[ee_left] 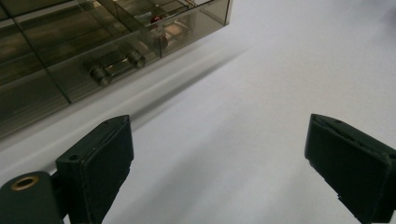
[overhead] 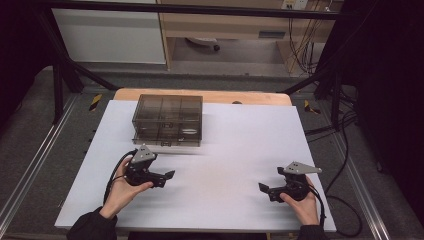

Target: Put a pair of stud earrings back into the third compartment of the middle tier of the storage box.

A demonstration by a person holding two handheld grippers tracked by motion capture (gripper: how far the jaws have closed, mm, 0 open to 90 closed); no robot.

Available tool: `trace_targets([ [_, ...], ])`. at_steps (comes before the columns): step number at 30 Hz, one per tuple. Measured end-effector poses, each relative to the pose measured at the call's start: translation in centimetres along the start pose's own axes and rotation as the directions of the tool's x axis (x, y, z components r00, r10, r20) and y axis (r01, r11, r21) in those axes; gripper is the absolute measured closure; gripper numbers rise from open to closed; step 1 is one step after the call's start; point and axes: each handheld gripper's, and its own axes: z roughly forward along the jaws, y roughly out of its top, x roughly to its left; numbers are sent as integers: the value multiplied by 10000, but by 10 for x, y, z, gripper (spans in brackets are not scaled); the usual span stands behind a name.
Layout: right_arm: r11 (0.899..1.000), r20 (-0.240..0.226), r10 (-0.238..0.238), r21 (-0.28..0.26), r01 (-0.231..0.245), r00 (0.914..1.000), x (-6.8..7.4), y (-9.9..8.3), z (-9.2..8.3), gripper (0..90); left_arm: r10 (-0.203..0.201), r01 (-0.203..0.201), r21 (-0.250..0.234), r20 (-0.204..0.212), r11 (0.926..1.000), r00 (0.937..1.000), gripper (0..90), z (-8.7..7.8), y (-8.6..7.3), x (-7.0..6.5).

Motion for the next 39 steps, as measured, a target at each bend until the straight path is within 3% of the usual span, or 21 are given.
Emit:
trace_targets([
  [8,10000,6,15,-9,-15,10000,0,0,0,14,-133,132,-291,-38,9995,9999,77,-8,-16,9],
  [17,10000,23,-11,18,11,10000,0,0,0,13,-293,290,-247,-98,9993,9995,77,-18,-31,16],
  [28,10000,38,17,56,-18,10000,0,0,0,13,-419,403,-465,-344,9981,9985,81,-34,-43,29],
  [39,10000,9,-17,83,16,10000,0,0,0,12,-462,441,-349,-622,9984,9970,82,-44,-54,42],
])
